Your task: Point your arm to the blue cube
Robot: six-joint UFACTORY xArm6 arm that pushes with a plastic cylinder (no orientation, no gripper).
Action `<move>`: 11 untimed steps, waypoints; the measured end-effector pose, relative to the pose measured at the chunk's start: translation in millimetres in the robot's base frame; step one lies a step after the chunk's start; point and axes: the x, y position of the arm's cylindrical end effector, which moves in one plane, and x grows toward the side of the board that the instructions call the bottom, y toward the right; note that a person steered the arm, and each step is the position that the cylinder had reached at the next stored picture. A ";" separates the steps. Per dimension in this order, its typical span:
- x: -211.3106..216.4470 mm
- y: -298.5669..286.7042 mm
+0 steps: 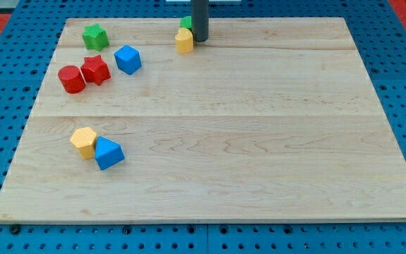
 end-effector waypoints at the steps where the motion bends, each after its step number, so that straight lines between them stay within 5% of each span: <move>1: 3.1 -40.0; 2: 21.7 -141.9; 4: 23.4 -120.7; 6: 45.5 -0.1; 11: 86.7 -13.5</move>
